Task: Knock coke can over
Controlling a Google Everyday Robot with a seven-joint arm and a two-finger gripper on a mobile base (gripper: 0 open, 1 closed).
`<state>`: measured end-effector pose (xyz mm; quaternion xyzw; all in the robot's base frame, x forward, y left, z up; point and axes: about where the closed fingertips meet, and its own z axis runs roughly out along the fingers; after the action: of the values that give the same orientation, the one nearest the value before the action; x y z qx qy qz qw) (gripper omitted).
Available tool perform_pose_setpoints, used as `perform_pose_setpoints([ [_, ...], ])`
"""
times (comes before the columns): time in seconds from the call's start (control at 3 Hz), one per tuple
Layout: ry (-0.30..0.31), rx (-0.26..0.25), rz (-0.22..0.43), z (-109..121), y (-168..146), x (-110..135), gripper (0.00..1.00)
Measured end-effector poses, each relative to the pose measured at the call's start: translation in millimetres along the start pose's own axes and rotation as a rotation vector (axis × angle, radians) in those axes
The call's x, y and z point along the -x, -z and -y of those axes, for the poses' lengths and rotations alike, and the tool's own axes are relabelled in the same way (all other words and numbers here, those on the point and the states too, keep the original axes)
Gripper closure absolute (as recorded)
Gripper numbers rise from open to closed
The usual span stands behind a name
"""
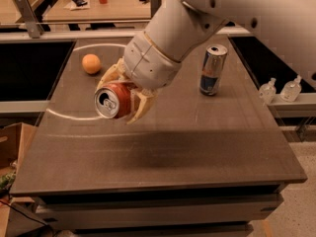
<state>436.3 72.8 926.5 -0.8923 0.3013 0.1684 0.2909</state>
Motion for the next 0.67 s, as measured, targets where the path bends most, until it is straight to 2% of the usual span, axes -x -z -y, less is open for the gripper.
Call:
perform_pose_setpoints([
  [0.33,0.088,0.136,-0.099,-5.9,-3.1,-6.5,1.0],
  [0.67,0.18,0.211,-0.228,-12.0,-6.6,-12.3,1.0],
])
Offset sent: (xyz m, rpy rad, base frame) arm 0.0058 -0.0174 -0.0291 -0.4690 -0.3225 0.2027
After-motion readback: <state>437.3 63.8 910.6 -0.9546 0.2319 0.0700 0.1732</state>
